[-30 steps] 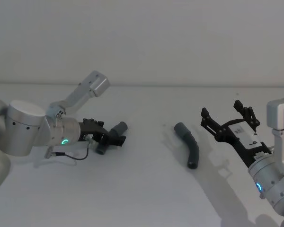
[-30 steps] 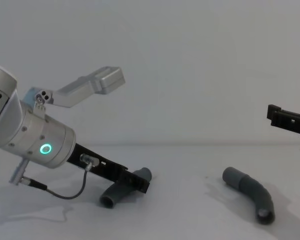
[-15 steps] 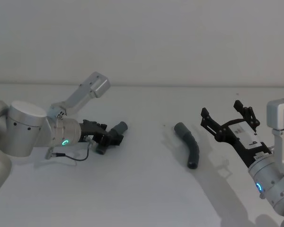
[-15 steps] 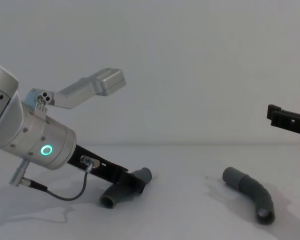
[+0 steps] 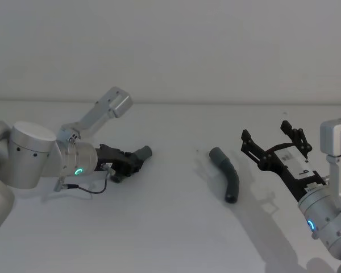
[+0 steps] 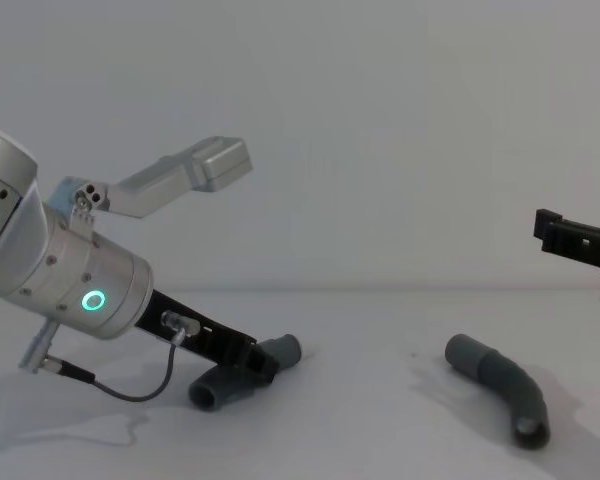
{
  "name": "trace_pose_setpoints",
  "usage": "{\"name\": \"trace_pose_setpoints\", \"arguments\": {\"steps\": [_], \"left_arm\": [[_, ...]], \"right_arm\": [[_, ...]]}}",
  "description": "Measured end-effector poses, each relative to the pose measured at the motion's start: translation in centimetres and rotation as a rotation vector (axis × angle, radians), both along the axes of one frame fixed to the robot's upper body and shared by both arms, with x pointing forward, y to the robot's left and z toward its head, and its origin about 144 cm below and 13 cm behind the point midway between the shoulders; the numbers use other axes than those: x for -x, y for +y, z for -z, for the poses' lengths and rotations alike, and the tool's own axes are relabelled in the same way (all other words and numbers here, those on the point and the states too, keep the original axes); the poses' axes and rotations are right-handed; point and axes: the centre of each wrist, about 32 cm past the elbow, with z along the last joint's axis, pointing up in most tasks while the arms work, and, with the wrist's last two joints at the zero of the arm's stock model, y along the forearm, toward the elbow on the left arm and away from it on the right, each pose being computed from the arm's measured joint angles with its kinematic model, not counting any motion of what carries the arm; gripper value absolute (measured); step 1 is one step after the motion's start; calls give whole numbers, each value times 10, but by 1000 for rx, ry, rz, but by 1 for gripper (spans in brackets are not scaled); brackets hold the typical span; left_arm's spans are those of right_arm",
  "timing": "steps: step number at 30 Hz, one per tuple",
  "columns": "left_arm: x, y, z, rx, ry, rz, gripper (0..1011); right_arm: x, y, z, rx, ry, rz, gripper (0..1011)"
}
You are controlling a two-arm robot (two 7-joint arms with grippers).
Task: Use both hands to pick up one end of the pipe from the table, align the ends, and insert them.
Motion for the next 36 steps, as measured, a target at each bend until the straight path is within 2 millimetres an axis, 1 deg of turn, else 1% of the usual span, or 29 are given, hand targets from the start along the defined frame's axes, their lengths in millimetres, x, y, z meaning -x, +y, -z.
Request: {"name": "trace_pose_setpoints", "arguments": {"steps": [36], "left_arm": [[0, 0, 0, -1, 1, 0, 343]], "right_arm": [[0, 0, 0, 1, 5, 0, 1001]]}}
